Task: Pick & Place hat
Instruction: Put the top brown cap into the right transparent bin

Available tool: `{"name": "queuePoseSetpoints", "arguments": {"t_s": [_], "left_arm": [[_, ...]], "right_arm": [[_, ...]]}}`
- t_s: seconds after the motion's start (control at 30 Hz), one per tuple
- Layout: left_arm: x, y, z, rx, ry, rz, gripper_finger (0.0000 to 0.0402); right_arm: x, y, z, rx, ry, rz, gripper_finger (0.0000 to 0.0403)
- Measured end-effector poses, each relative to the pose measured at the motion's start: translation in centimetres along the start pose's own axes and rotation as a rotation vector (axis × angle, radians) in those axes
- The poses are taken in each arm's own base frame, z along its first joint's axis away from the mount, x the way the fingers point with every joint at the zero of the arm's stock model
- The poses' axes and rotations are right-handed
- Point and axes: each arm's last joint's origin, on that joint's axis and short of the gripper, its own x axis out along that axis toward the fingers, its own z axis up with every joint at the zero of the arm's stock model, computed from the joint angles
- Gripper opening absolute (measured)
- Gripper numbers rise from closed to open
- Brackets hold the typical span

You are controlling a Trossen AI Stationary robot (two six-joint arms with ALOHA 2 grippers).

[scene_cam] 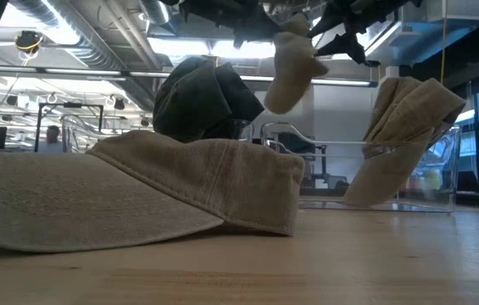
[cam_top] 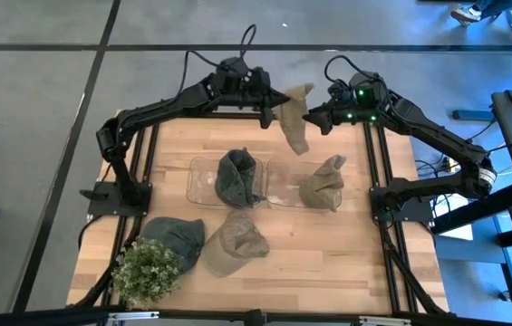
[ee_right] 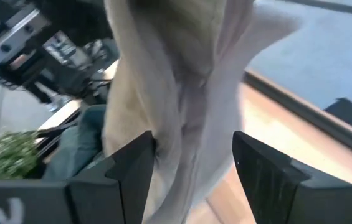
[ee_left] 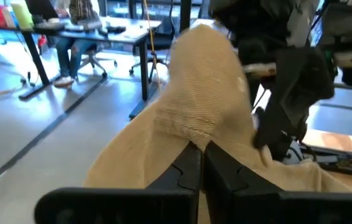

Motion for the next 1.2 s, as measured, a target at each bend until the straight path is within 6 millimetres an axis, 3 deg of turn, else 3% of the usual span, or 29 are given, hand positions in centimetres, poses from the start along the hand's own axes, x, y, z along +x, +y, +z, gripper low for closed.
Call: {"name": "queuePoseSetpoints", "arguments": {"t_s": [0.5, 0.67, 0.93, 1.2], "left_arm": [[-0.1, 0.1, 0.4, 0.000, -0.036, 0.012, 0.0003], [-0.1, 0.0, 0.4, -0.006, -0.036, 0.005, 0.0003], [-0.1, 0.0, 0.4, -0.006, -0.036, 0.005, 0.0003], [-0.1, 0.1, 0.2, 0.076, -0.021, 0.007, 0.0014]], "right_arm": [[0.3, 1.7, 0.2, -0.054, -0.041, 0.101, 0.0210], [0.3, 1.7, 0.2, -0.054, -0.041, 0.101, 0.0162], [0.3, 1.6, 0.1, -0.058, -0.031, 0.096, 0.0033], [0.1, 1.6, 0.0, -0.037, -0.024, 0.093, 0.0029]]}}
